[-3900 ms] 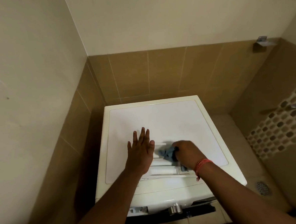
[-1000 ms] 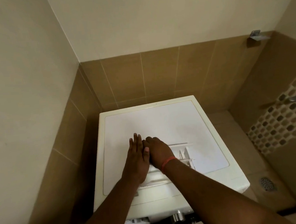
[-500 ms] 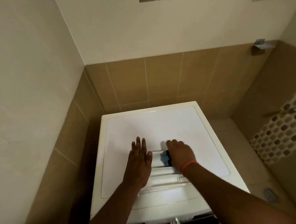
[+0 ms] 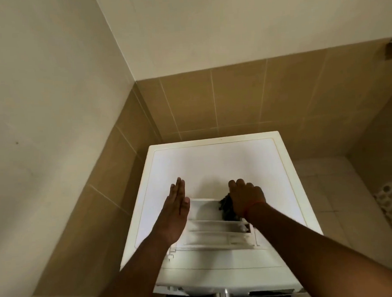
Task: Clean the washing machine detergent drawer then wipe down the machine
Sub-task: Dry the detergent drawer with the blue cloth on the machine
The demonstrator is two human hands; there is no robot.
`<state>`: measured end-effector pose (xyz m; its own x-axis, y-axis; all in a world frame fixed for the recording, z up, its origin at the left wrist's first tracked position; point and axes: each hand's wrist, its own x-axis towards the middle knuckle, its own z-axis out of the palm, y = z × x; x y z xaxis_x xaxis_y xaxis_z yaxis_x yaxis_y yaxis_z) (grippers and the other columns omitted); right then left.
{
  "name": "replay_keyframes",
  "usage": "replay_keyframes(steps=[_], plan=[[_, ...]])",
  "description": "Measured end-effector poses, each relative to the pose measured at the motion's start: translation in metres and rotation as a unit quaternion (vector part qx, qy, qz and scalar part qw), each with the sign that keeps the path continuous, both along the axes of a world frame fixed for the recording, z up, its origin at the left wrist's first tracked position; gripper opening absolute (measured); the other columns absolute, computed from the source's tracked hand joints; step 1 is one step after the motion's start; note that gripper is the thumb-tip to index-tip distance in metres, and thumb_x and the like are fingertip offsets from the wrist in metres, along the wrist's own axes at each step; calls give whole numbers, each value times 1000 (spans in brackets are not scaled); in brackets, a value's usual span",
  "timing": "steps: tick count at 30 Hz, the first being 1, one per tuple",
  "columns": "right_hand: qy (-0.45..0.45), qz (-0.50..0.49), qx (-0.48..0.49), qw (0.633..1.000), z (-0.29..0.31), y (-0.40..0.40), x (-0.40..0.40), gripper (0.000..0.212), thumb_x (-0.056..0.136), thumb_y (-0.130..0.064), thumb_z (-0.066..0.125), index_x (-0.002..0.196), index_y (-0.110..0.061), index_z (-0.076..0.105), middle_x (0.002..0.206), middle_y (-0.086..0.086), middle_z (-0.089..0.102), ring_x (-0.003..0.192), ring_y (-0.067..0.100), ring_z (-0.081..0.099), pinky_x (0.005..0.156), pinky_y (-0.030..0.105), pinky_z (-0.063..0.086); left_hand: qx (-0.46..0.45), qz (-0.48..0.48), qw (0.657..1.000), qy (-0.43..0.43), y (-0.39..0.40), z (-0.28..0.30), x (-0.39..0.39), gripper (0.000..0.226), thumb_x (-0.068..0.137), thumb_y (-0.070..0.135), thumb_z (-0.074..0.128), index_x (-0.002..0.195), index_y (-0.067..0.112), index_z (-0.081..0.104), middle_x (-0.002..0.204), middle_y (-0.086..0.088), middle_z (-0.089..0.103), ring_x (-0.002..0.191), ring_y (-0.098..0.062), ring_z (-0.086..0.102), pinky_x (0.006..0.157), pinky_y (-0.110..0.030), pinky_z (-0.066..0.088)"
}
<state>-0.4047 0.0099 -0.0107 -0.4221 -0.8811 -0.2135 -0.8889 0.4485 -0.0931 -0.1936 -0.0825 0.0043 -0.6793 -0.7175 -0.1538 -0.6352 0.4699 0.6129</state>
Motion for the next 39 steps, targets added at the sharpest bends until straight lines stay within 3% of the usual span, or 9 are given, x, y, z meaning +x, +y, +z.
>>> replay_keyframes(steps=[7,10,13,17,21,24,27,34,39], plan=[[-299,-145,-277,902,19,-13,27,19,86,-2,52,100,-7,63,101,10,59,89,22,54,75,26,39,47,37,997,52,6,3,-1,57,97,55,15,147,51,-12,159,27,-11,148,-2,5,120,-28,11],[-358,-96,-277,887,17,-32,71,23,87,-2,53,105,-4,67,95,5,63,88,18,57,81,27,45,83,65,989,102,7,-1,-2,56,94,61,16,146,55,-5,158,28,-4,149,-4,10,123,-36,13],[-321,-1,-270,908,6,-38,111,20,83,-6,59,101,-7,69,87,1,55,80,20,59,73,32,51,132,84,978,141,7,-4,-3,64,86,79,17,145,60,2,159,28,6,148,-1,13,122,-42,20],[-295,18,-320,900,1,-16,128,18,98,-14,47,99,-23,63,88,-14,58,78,2,57,69,13,43,136,71,975,161,10,-7,1,66,86,76,14,148,54,2,160,26,4,147,4,7,124,-40,14],[-264,152,-195,932,17,8,124,32,83,1,47,100,-8,73,98,10,68,89,23,61,82,28,48,78,44,987,132,4,-8,6,71,81,80,-3,146,51,-7,160,23,-8,146,6,-7,124,-34,-1],[-321,50,-199,924,36,-2,98,41,76,13,46,90,-12,75,86,-2,68,78,0,64,74,12,46,48,26,989,138,1,-13,6,73,80,80,-10,146,50,-12,159,23,-15,146,4,-13,119,-25,-12],[-227,-79,-269,933,35,-26,93,38,84,8,48,104,-12,72,98,1,65,92,13,65,80,13,46,58,13,988,144,-4,-19,4,68,81,78,-10,145,53,-14,157,25,-20,144,6,-17,117,-25,-13],[-174,46,-285,941,12,-11,146,20,85,-2,52,84,-10,70,83,15,60,75,14,50,63,35,43,36,28,992,119,-5,-16,5,54,102,49,6,154,40,-5,159,21,-19,145,3,-18,117,-27,-13],[-209,86,-120,967,49,17,112,37,60,9,59,84,-12,77,89,2,71,79,14,62,79,17,45,15,22,996,80,-5,-11,7,55,102,46,6,154,37,-8,157,18,-23,145,-3,-21,121,-37,-8]])
